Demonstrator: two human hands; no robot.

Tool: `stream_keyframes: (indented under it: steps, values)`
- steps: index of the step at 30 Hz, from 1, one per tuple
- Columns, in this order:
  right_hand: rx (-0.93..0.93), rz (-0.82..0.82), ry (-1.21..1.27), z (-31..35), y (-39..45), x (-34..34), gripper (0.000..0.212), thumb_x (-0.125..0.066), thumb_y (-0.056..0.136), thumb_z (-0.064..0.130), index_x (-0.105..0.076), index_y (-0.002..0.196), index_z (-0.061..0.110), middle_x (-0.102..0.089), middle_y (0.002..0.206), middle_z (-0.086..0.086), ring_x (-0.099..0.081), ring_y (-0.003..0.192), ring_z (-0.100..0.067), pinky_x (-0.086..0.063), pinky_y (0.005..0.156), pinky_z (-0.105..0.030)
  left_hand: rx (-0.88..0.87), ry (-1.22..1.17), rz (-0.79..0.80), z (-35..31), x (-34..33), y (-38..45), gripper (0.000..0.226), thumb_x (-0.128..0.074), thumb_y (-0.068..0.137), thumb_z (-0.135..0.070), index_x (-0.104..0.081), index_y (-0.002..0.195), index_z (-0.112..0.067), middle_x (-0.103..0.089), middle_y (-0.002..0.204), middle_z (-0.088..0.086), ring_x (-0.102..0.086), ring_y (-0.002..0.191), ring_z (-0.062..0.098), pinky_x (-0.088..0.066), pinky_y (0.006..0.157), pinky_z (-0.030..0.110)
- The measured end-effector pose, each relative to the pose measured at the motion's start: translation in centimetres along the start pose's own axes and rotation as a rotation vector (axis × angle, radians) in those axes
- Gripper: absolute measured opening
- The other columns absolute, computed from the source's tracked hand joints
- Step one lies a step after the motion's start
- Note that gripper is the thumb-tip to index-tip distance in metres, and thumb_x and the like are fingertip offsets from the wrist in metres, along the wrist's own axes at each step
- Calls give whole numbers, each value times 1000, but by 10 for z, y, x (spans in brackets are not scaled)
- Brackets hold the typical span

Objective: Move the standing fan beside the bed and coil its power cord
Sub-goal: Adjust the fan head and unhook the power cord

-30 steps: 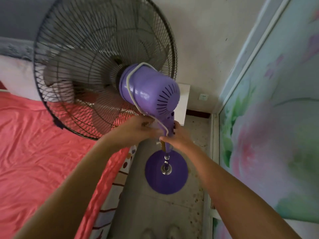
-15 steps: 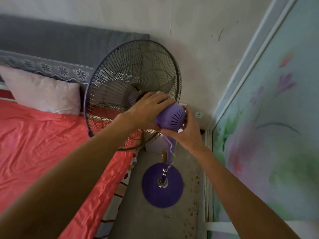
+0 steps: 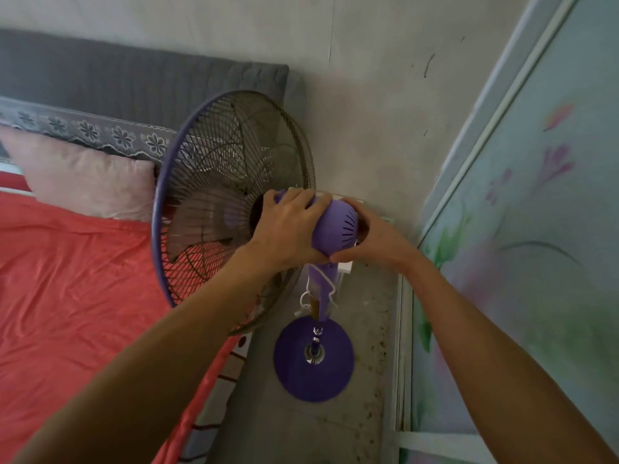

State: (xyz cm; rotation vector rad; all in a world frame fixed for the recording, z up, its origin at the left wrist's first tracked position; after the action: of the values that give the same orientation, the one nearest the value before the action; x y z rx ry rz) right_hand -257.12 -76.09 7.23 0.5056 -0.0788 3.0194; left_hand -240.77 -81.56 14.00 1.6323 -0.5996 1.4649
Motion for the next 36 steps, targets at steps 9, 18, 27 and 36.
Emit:
stream_keyframes:
  steps: [9, 18, 27, 36]
  values:
    - [-159, 71, -53, -63, -14, -41, 112, -96, 60, 29, -29, 149, 27, -45, 141, 9, -47, 132, -14, -45, 92, -18, -122, 36, 100, 14, 1, 3, 108, -74, 53, -73, -40, 144, -25, -50, 142, 2, -47, 130, 26, -41, 103, 51]
    - [-90, -304, -217, -74, 11, -80, 59, -89, 68, 34, -67, 117, 10, -72, 110, -5, -65, 102, -18, -53, 81, -27, -165, -17, 32, 18, 1, 1, 110, -70, 52, -79, -46, 142, -20, -54, 142, 7, -50, 131, 31, -38, 101, 49]
    - [-92, -273, -260, -80, 15, -63, 42, -87, 71, 23, -69, 105, 5, -75, 96, -12, -70, 87, -28, -61, 76, -46, -144, -22, 17, 11, 5, -3, 106, -76, 54, -74, -51, 140, -18, -59, 133, 9, -55, 122, 31, -37, 105, 53]
    - [-130, -80, -252, -86, 20, -48, 48, -89, 68, 18, -71, 111, 7, -74, 103, -11, -70, 95, -26, -59, 82, -49, -121, -72, 106, 6, 5, -4, 108, -81, 58, -59, -40, 148, -15, -54, 140, 10, -48, 127, 34, -41, 105, 51]
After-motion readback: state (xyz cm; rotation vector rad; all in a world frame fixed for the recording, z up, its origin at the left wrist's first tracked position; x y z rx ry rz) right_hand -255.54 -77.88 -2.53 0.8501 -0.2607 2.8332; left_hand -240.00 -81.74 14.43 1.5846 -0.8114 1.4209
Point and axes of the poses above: each hand's wrist, its own y-axis towards the middle knuckle, its own x-axis out of the back of the hand, z = x × y, the point moved 5 cm from there along y, towards the middle knuckle
